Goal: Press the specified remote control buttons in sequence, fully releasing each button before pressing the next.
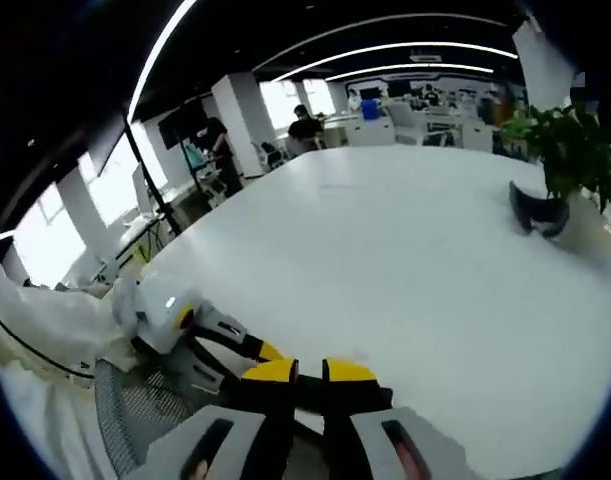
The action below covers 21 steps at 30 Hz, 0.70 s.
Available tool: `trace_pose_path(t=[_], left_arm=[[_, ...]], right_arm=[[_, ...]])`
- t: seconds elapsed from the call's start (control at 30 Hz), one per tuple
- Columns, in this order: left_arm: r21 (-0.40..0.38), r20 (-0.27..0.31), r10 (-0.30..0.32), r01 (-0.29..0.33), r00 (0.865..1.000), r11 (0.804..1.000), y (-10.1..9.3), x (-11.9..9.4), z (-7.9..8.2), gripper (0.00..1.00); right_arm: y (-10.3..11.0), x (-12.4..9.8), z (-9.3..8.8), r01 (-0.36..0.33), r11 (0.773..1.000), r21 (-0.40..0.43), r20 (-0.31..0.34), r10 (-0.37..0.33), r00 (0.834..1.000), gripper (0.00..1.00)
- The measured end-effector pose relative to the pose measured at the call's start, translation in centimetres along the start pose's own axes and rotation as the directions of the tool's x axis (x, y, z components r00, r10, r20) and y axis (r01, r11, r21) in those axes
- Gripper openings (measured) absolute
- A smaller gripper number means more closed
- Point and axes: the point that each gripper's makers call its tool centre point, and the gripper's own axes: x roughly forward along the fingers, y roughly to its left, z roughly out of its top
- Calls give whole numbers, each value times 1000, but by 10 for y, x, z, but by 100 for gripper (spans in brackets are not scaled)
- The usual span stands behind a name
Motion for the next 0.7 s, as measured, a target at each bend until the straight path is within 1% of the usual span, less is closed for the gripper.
trace_pose_path(t=[0.07, 0.1, 0.17, 0.2, 0.23, 0.27, 0.3, 0.33, 0.4, 0.47, 0.53, 0.57, 0.6, 0.67, 0.7], left_arm=[[-3, 0, 3, -3, 1000, 1000, 0, 0, 0, 25], [-4, 0, 4, -4, 1000, 1000, 0, 0, 0, 25], [-5, 2, 6, -6, 1000, 1000, -1, 0, 0, 25], [-5, 0, 7, -7, 1000, 1000, -1, 0, 1, 25], [-3, -1, 6, -6, 1000, 1000, -1, 0, 1, 25], [-4, 0, 6, -6, 1000, 1000, -1, 0, 1, 25], [-4, 1, 6, -6, 1000, 1000, -1, -1, 1, 25], [-3, 1, 5, -5, 1000, 1000, -1, -1, 1, 25], [-2, 0, 3, -3, 1000, 1000, -1, -1, 1, 25], [-5, -3, 7, -7, 1000, 1000, -1, 0, 1, 25], [-4, -10, 13, -13, 1000, 1000, -2, 0, 2, 25], [-5, -16, 16, -16, 1000, 1000, -2, 0, 2, 25], [-6, -21, 20, -20, 1000, 1000, -1, 0, 1, 25], [-10, -34, 23, -24, 999, 1000, -1, -1, 0, 25], [-12, -36, 23, -24, 999, 1000, -1, -1, -1, 25]], right_arm=[[-4, -2, 2, 16, 1000, -14, 0, -16, 1000, 11], [-6, -3, 4, 26, 999, -25, 11, -26, 1000, 12], [-14, -6, 10, 56, 997, -56, 45, -54, 998, 16], [-18, -9, 15, 60, 997, -52, 75, -56, 996, 20], [-19, -10, 18, 58, 998, -40, 92, -54, 994, 25], [-18, -12, 26, 29, 999, 13, 145, -31, 989, 30], [-19, -15, 32, 11, 1000, 19, 174, -15, 985, 34], [-23, -17, 33, 27, 1000, 10, 181, -28, 983, 39], [-33, -20, 35, 89, 996, -21, 200, -83, 976, 39], [-35, -22, 34, 88, 996, -12, 207, -84, 975, 41], [-38, -25, 39, 105, 994, -11, 235, -99, 967, 43], [-40, -28, 41, 121, 992, -24, 251, -111, 962, 44], [-43, -29, 42, 137, 990, -34, 255, -124, 959, 46], [-52, -31, 42, 184, 981, -65, 257, -162, 953, 53], [-57, -33, 41, 208, 975, -74, 268, -181, 946, 55]])
